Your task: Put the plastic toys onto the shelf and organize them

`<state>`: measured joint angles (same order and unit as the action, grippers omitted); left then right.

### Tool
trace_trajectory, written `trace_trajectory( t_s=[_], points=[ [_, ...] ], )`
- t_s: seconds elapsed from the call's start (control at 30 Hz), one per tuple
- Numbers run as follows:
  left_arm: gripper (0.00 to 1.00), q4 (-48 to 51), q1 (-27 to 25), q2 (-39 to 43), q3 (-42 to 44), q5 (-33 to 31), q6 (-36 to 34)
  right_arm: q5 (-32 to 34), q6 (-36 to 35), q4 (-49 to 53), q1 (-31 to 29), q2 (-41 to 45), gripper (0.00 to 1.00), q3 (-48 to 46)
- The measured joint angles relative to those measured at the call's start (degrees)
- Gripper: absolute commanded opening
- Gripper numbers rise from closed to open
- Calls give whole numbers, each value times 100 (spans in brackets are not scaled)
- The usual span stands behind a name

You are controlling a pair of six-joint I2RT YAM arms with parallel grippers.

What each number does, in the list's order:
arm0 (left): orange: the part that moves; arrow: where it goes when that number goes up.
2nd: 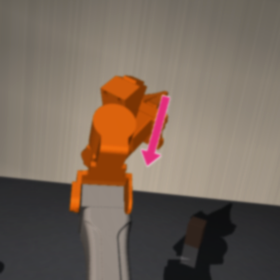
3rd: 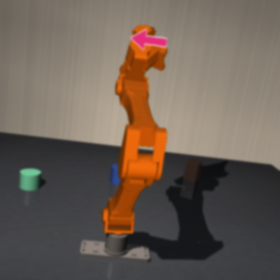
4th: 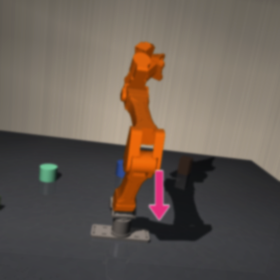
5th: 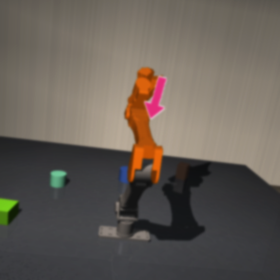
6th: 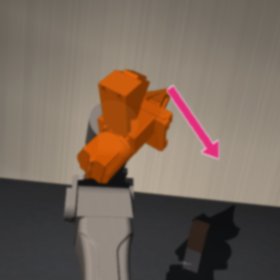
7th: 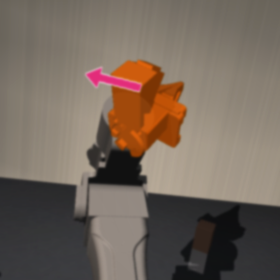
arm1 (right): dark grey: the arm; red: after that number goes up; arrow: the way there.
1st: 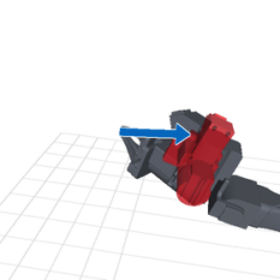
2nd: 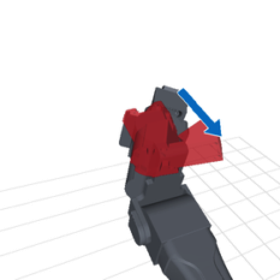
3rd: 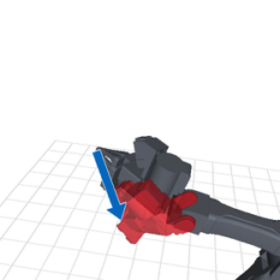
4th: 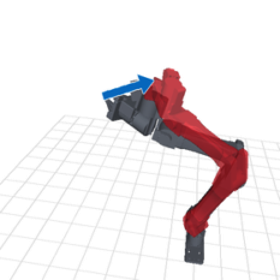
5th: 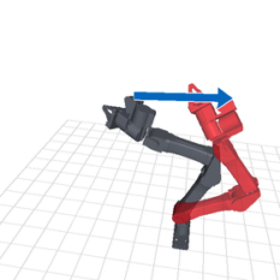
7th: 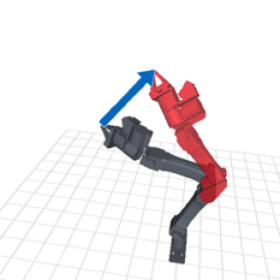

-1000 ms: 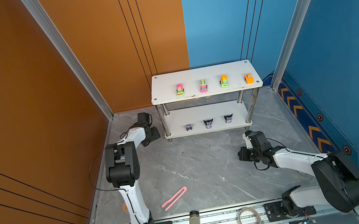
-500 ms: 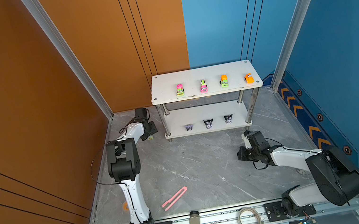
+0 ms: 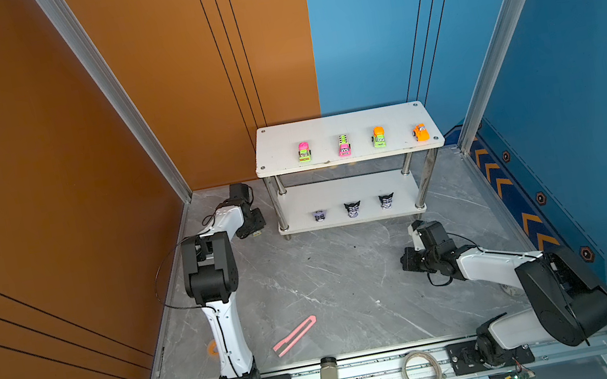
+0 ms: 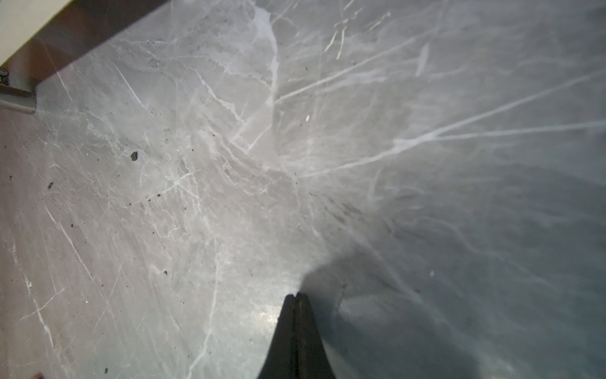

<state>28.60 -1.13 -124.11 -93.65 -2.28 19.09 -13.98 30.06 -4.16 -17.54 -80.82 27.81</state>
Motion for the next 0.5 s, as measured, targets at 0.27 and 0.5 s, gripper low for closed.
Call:
trace_trajectory(
  t_s=[0.27,0.5],
  points=[
    [21,131,0,-44,-94,-57,-83,0,0,2,0,0,0,0],
    [18,181,0,337,339,-96,-87,-26,0,0,7,0,0,0]
  ],
)
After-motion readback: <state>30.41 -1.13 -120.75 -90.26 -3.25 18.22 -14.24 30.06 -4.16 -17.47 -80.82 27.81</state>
